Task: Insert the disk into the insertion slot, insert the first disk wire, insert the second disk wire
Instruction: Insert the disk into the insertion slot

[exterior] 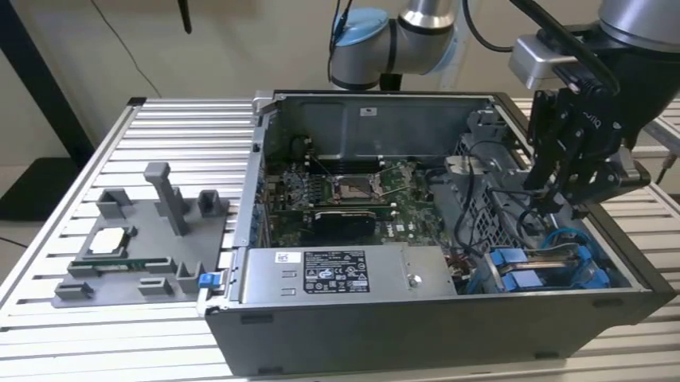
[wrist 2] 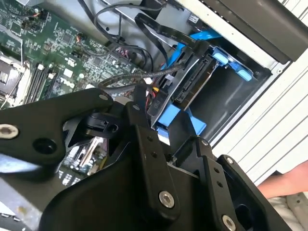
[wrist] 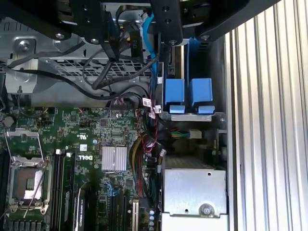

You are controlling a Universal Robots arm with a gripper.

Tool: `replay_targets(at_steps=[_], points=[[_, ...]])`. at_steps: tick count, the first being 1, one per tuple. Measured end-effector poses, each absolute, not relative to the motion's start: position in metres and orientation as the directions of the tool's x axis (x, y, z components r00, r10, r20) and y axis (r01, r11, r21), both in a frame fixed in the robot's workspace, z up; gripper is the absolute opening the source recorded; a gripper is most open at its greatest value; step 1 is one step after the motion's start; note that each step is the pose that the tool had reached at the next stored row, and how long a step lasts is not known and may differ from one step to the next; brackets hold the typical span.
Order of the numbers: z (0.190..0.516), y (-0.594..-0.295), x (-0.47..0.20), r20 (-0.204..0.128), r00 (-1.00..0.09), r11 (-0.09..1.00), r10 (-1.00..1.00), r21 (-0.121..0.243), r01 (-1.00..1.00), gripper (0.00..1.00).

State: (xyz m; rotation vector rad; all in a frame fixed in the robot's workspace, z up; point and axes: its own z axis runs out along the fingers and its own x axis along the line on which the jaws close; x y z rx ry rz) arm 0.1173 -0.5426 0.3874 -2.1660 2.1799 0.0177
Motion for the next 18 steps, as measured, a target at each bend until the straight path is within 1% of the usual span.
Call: replay_targets(at_steps=[9, 12, 18], points=[[0.3860, -0.5435, 0.1173, -0.060, 0.006, -0.002, -0.998, -0.059, -0.998, 0.00], [0.3844, -0.5439, 0.1173, -0.066, 0.006, -0.002, -0.998, -0.067, -0.998, 0.00], [0.3835, -0.5440, 0.1173, -0.072, 0.006, -0.001, -0.997, -0.068, -0.998, 0.00]])
